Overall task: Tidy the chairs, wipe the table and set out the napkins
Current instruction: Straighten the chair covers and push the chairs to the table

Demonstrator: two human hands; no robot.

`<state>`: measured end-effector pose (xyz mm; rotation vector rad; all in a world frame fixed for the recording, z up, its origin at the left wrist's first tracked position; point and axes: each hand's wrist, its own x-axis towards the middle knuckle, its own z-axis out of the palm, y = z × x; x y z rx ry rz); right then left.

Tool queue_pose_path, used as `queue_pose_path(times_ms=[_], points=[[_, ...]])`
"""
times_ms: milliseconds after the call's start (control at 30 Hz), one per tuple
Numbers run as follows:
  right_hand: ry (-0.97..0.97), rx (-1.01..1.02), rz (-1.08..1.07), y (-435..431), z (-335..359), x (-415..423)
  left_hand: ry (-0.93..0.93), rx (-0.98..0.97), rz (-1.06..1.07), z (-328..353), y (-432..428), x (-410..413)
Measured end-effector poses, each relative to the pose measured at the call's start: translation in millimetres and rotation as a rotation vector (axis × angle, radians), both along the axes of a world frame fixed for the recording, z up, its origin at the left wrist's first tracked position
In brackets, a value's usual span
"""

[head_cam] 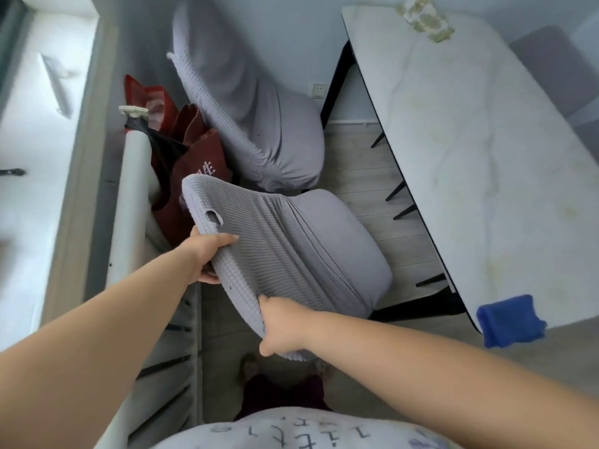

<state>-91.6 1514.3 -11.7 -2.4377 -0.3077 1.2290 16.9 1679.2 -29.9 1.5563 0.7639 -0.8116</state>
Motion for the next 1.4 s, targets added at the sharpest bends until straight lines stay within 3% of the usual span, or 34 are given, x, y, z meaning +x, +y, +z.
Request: queue_pose_path(times_ms=[200,867,1400], points=[[-0.021,-0.033,-0.018,-53,3,-2,0.033,-0.075,0.0,-3,-35,4],[-0.398,-0.112,-0.011,-164,18,47,-0.012,-0.231,-0.115,-4,-139,85],[-0.366,-0.204,-0.096,-248,11,73,0.006,-0.314,-0.203,-19,-247,133]])
